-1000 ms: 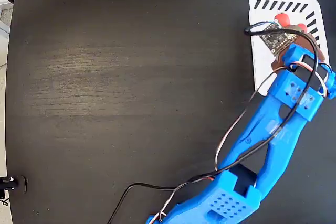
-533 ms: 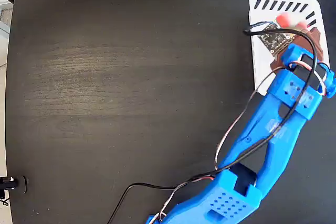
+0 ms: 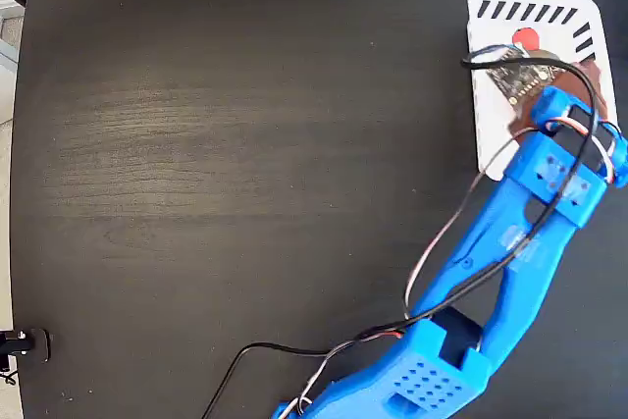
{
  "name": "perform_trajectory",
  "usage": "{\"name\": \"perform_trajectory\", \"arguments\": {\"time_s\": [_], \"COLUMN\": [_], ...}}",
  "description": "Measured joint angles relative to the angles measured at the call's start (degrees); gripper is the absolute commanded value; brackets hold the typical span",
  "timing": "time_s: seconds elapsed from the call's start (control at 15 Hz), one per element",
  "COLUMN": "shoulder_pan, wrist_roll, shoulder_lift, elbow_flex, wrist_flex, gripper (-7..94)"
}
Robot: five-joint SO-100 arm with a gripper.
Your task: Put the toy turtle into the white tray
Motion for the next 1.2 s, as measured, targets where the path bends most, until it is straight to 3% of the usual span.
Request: {"name": "perform_trajectory", "arguments": {"time_s": [0.2,0.53,0.8,1.0,1.2], "shoulder_pan": [-1.49,-10.81,-22.76,-32.43,-36.91], "wrist_roll": [0.7,4.04,3.69,-1.14,-8.17], "shoulder_lift": [5.1,20.74,41.48,58.71,77.96], "elbow_flex": [-0.09,11.6,42.63,67.85,96.77], "wrist_flex": [0.62,-7.47,-26.63,-39.9,-55.11], "gripper": [1,0,0,0,0]}}
